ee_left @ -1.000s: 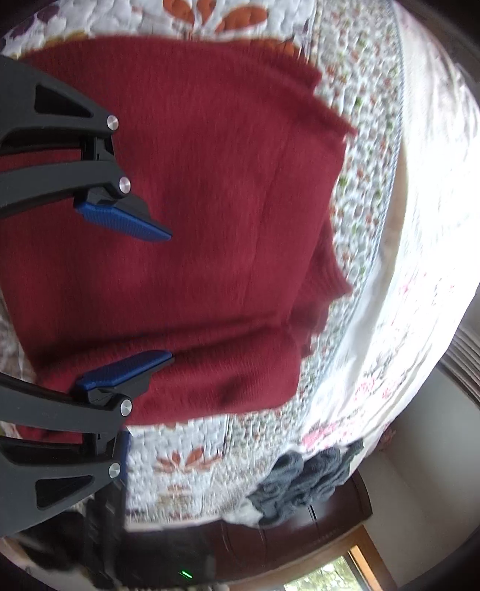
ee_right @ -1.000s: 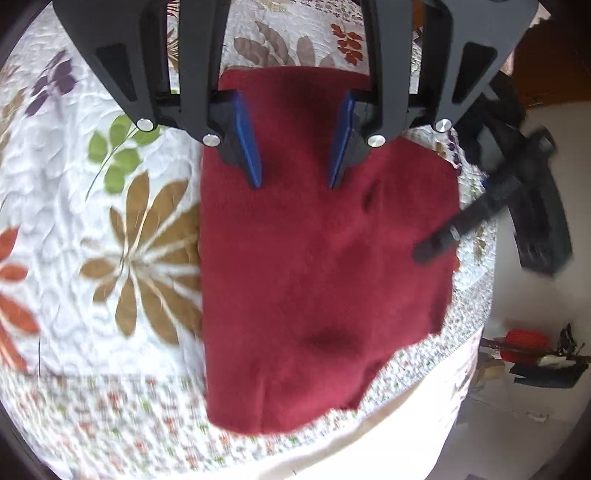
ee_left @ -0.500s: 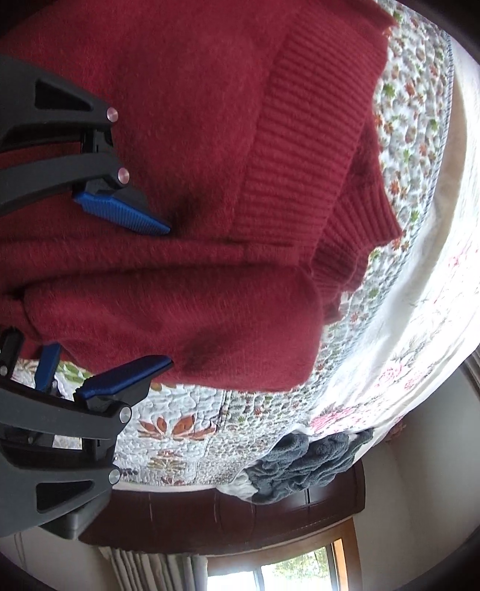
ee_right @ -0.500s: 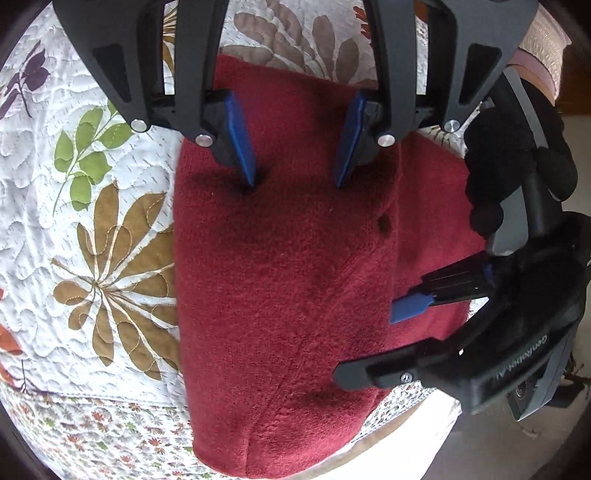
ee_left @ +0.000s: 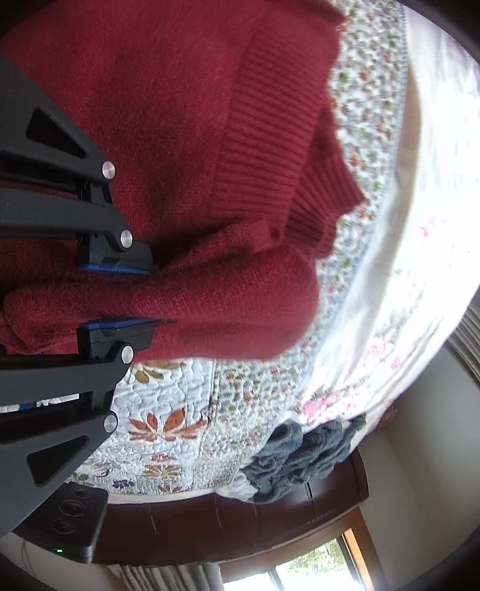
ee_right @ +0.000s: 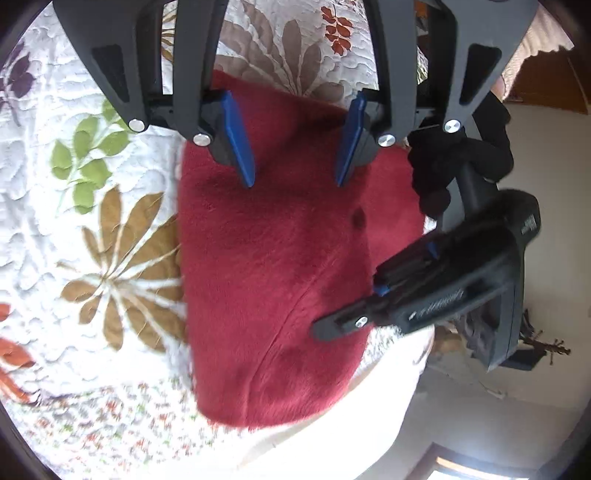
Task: Fold small clothes
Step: 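Grasp the other side edge with the left tool, fold it toward the middle, open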
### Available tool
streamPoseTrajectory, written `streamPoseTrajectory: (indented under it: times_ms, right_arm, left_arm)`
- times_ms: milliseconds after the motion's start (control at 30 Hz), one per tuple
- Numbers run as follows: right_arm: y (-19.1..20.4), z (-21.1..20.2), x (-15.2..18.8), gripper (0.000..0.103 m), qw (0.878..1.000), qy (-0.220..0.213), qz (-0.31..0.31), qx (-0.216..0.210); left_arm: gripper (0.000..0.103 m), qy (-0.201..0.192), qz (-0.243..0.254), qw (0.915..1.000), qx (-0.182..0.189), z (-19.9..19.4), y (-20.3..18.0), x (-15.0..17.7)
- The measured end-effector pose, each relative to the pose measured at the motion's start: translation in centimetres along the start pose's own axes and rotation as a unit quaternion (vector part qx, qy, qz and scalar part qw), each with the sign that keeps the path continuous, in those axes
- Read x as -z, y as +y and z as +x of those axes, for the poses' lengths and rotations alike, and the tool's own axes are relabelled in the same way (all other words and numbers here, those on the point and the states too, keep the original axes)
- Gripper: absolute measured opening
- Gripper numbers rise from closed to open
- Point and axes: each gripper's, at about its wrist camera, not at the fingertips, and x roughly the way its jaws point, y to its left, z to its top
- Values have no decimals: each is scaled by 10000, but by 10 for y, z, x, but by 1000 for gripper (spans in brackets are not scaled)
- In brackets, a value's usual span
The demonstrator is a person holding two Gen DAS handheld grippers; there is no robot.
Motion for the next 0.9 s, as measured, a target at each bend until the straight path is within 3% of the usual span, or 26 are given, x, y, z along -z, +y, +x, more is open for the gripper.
streamPoseTrajectory:
  times_ms: [267, 467, 633, 900]
  right_arm:
    - [-24, -24, 3, 46, 9997, -142, 192, 37]
    - [-10, 0, 3, 46, 9998, -24, 188, -78]
    - [8, 17, 1, 46, 9998, 143, -2, -126]
    - [29, 40, 6, 46, 9990, 384, -195, -109]
  left_arm:
    - [17, -472, -20, 9989, 80, -62, 22, -3]
    - [17, -873, -26, 9957, -309, -115, 50, -11]
    - [17, -943, -114, 9928, -728, -141, 83, -10]
    - [17, -1283, -351, 9852, -1082, -176, 131, -3]
